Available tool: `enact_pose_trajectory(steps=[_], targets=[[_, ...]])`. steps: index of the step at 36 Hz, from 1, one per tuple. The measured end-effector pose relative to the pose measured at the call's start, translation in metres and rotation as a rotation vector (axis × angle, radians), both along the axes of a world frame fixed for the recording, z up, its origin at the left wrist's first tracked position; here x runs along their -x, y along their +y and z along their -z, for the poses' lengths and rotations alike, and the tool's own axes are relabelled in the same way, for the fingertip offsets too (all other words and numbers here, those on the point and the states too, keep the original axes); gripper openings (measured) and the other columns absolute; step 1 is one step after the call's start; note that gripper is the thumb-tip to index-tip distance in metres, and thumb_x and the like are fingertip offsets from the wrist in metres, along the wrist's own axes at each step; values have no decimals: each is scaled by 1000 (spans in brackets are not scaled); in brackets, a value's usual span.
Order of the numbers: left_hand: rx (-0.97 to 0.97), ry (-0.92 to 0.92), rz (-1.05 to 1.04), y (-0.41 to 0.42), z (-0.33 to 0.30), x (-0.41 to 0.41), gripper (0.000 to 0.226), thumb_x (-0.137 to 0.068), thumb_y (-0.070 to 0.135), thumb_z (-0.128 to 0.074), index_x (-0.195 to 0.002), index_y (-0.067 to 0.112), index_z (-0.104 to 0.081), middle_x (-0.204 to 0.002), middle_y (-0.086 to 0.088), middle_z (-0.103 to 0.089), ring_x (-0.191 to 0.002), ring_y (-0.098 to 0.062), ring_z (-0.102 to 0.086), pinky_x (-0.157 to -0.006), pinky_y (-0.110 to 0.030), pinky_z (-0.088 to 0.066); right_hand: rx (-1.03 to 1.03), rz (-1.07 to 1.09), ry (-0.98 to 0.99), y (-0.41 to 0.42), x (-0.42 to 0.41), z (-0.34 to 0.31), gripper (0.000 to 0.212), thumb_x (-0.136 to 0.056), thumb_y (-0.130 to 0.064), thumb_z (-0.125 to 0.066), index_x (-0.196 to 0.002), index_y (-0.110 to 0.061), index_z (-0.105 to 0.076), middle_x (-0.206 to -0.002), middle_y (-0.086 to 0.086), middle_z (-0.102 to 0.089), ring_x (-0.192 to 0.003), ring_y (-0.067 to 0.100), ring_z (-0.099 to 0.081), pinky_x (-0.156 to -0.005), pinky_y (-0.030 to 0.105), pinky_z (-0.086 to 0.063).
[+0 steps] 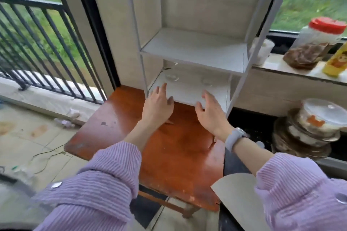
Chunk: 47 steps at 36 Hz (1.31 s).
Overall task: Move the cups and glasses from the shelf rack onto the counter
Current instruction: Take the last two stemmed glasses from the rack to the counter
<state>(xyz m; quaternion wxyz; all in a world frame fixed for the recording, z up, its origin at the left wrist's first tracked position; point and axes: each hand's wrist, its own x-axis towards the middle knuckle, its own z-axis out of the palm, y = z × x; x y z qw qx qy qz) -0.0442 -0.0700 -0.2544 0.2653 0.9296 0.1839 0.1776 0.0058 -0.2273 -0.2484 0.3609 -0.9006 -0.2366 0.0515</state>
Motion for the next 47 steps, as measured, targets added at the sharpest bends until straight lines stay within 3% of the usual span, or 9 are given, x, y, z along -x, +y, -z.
enact_pose_trajectory(steps=[9,14,18,22,25,30,37,41,47], targets=[[233,-5,75,25,33,-90,72,-93,25,-46,-147,8,-2,-155,-15,-16,-138,-32,-26,-106,-41,-30,-188,304,-46,42,-69,30,38,-95,-15,-38,-131,-2,-38,-134,16,-48,-122,27,-47,-84,13,-29],[348,-107,131,28,42,-119,81,-91,18,-51,-145,3,7,-156,-17,-8,-143,-30,-14,-112,-38,-22,-249,431,-93,50,-103,38,39,-95,-19,-43,-128,2,-37,-115,14,-55,-102,25,-54,-86,26,-41],[415,-207,118,34,40,-138,76,-92,18,-50,-145,-1,2,-156,-16,-12,-143,-26,-15,-112,-27,-16,-347,457,-44,53,-126,42,47,-93,-16,-47,-133,3,-31,-90,-4,-53,-72,6,-50,-63,0,-37],[552,-274,91,37,36,-149,75,-92,18,-48,-146,5,3,-155,-13,-19,-142,-22,-22,-116,-47,-18,-496,402,50,58,-140,35,49,-88,-10,-53,-130,-3,-30,-124,9,-49,-109,14,-55,-96,23,-44],[604,-343,31,39,31,-154,66,-90,22,-53,-141,2,-16,-135,-21,-47,-123,-27,-48,-105,-47,-37,-571,403,83,62,-144,27,18,-86,-15,-58,-95,-13,-42,-108,19,-54,-102,36,-55,-93,47,-46],[646,-458,52,39,27,-148,57,-83,26,-66,-123,-3,-37,-93,-6,-55,-73,-6,-53,-72,-25,-46,-688,392,63,64,-130,19,39,-86,-12,-59,-59,-24,-33,-53,0,-37,-52,21,-39,-47,21,-35],[709,-442,89,24,25,-100,51,-78,20,-72,-117,10,-41,-83,9,-52,-73,2,-54,-66,-6,-44,-849,356,183,58,-90,14,42,-84,-13,-64,-114,-9,-36,-69,-3,-50,-50,14,-52,-40,20,-43],[783,-462,103,12,21,-54,41,-80,10,-69,-108,19,-40,-84,9,-53,-67,10,-56,-62,-5,-45,-784,287,185,44,-48,20,48,-79,-13,-69,-116,-9,-37,-87,-1,-54,-61,-12,-58,-52,4,-44],[816,-428,149,-5,28,24,46,-75,7,-74,-110,19,-46,-98,-6,-60,-82,-4,-61,-69,-12,-49,-629,186,236,6,27,37,54,-75,-28,-73,-117,-31,-40,-103,-6,-60,-98,0,-59,-80,13,-50]])
